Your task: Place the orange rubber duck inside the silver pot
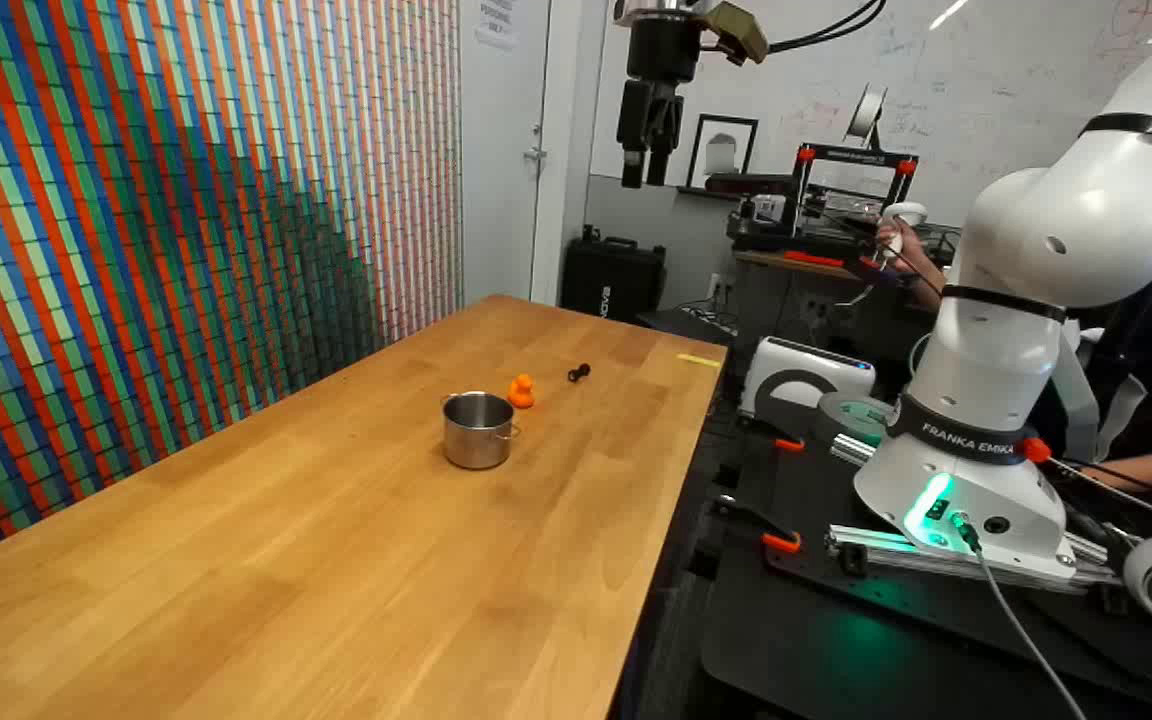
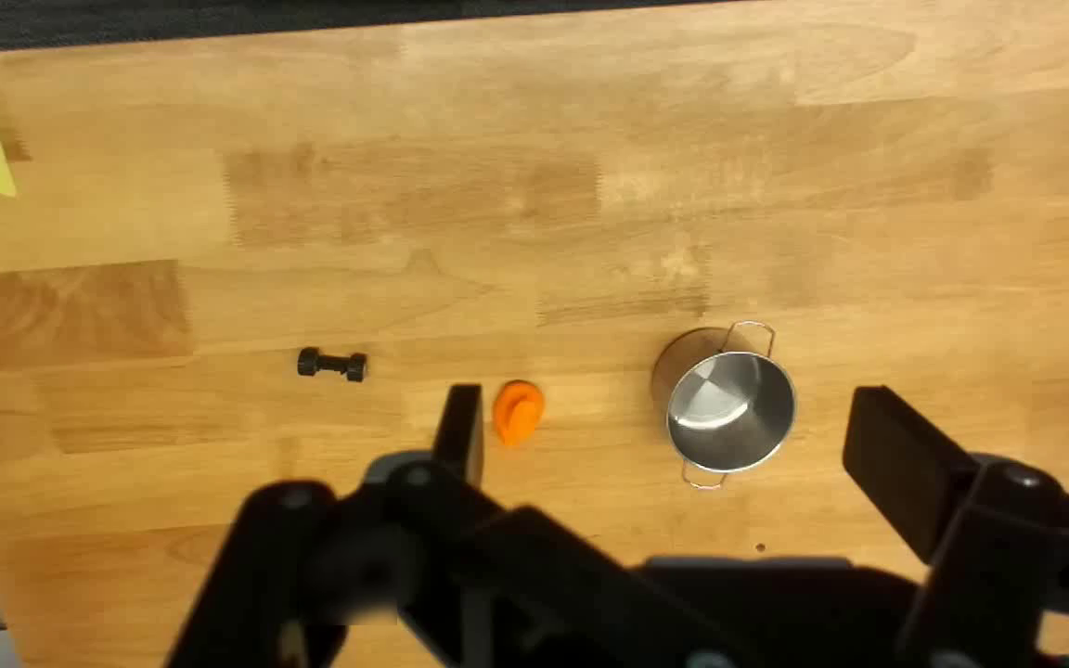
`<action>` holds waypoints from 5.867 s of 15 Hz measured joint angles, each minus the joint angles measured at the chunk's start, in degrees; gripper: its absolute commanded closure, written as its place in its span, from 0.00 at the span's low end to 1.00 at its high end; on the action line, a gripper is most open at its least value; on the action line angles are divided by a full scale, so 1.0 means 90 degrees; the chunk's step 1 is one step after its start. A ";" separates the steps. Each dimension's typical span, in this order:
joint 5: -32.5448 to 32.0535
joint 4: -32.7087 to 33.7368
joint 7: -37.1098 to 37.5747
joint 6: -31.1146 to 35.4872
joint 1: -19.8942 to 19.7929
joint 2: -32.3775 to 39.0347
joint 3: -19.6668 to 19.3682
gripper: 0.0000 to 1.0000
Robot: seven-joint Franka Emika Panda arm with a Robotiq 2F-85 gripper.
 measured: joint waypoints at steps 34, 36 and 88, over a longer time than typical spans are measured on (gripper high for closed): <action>-0.2062 0.1330 0.2757 0.4239 0.0200 0.5548 -0.0557 0.00; -0.1928 0.1394 0.2875 0.4431 0.0284 0.5757 -0.0636 0.00; 0.1170 0.1342 0.1974 0.4385 0.0727 0.5032 0.0580 0.00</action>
